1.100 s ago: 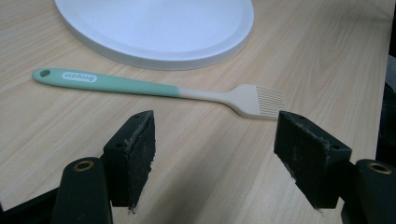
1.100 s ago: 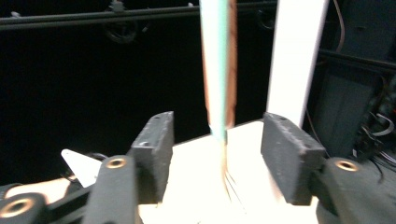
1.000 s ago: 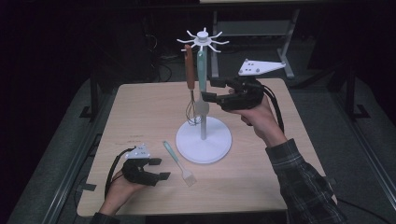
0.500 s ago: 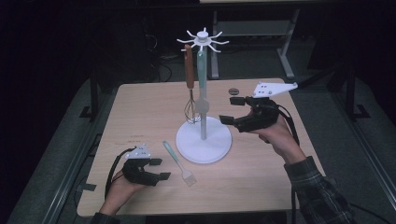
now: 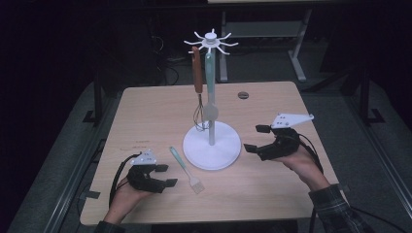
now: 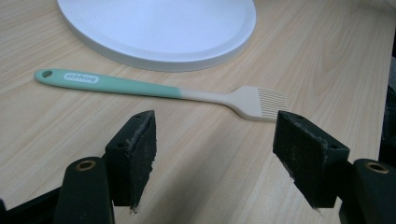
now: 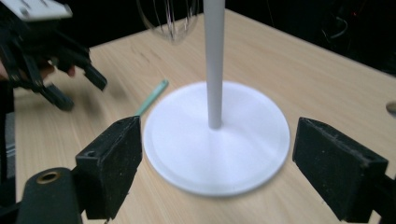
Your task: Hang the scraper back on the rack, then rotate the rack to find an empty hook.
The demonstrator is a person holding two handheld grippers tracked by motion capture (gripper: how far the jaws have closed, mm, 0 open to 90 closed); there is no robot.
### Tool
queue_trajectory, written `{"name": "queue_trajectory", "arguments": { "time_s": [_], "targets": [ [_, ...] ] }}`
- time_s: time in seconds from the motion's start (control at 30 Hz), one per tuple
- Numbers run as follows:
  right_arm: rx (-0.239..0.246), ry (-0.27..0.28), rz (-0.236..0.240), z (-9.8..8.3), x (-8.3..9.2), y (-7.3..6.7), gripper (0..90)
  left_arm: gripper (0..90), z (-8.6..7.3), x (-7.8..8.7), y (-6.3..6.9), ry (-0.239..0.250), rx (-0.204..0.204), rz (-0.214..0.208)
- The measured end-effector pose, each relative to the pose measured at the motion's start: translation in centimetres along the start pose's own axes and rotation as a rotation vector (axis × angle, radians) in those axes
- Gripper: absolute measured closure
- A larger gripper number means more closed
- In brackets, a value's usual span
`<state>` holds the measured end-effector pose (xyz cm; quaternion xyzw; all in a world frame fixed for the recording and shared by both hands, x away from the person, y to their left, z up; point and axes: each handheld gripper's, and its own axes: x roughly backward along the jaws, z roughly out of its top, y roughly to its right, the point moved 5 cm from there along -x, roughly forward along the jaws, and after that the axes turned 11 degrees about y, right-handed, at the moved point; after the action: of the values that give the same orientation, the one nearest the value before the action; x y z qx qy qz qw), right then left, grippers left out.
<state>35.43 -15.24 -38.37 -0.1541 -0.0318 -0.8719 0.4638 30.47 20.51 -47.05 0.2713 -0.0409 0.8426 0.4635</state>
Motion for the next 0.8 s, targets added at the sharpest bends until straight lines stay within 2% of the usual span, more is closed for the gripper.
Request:
{"name": "queue_trajectory", "arguments": {
  "time_s": [0.23,0.3,0.43,0.5,0.6,0.63,0.8],
  "targets": [
    [-0.052,-0.045,-0.038,-4.6,1.0,0.7,15.3,30.0,0.1,0.1,0.0,0.009,0.006,0.003],
    [-0.064,-0.075,-0.052,-6.1,1.4,0.9,14.8,30.0,0.1,0.2,-0.1,0.006,0.002,0.005],
    [-0.084,-0.096,-0.073,-7.9,2.1,1.1,13.9,33.1,0.3,0.4,0.1,0.01,0.015,0.003],
    [-0.091,-0.097,-0.082,-8.6,2.4,1.2,13.7,36.8,0.6,0.5,0.1,0.02,0.027,0.002],
    [-0.111,-0.092,-0.085,-9.5,2.8,1.3,13.5,47.4,1.1,0.7,0.2,0.019,0.03,0.0],
    [-0.11,-0.093,-0.091,-9.7,2.9,1.3,13.5,50.7,1.4,0.8,0.3,0.03,0.043,0.002],
    [-0.116,-0.118,-0.115,-10.8,3.2,1.3,13.4,71.7,3.9,1.6,0.8,0.06,0.067,-0.006]
  ]
}}
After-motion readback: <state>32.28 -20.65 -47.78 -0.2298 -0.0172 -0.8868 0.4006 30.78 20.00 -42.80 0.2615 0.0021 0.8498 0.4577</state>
